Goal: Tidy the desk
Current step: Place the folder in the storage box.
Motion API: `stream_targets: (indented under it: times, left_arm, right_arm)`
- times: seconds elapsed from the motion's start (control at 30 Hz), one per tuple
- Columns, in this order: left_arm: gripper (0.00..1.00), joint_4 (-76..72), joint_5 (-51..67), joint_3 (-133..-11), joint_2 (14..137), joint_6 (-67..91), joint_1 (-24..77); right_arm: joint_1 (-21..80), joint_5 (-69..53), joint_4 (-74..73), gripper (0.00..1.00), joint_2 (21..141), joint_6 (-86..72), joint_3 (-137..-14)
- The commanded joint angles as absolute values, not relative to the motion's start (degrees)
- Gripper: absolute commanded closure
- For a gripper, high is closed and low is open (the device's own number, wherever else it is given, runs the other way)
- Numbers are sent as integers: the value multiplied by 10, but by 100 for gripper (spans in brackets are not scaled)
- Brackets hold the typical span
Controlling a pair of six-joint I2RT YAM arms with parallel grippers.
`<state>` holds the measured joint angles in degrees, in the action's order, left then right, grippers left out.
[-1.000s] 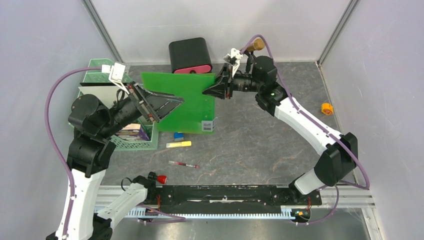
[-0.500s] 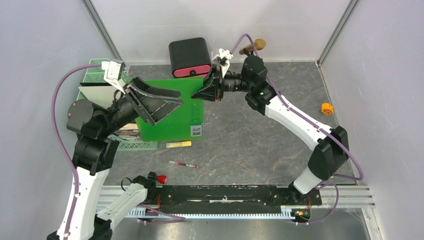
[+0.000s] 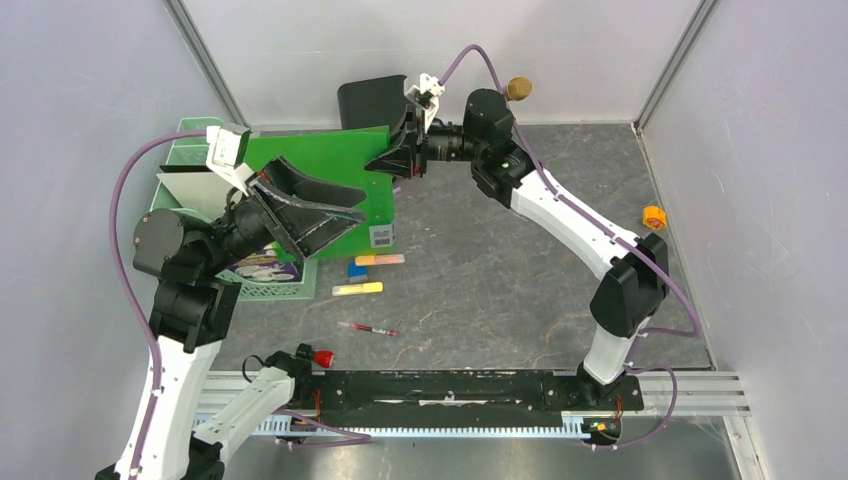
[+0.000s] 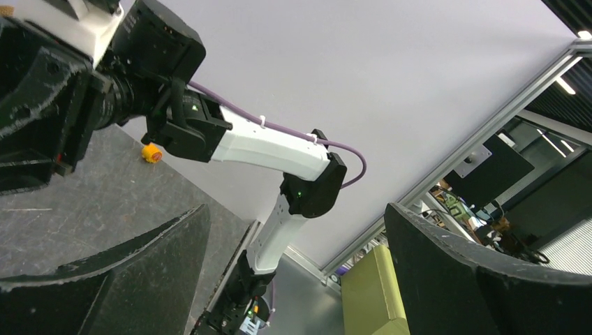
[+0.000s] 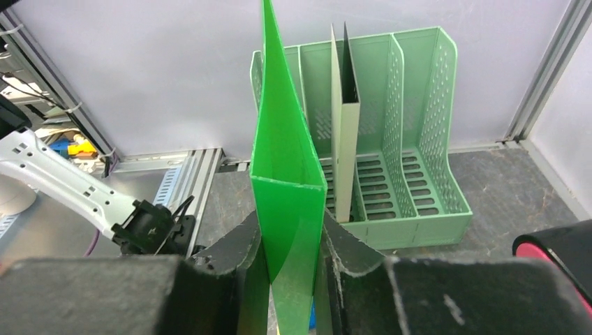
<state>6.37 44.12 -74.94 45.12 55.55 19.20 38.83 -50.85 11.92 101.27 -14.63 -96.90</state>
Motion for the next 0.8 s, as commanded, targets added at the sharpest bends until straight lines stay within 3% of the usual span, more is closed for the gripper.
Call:
stream_targets:
  times: [0.0,0.77]
  left_arm:
    - [0,44,460,-738,442,577,191]
    - [0,34,443,-701,419,594,190]
  right_arm:
    - [389,-480,159,100,1033,-155,-1043]
    - [388,-416,300,100,1106,-272,-1106]
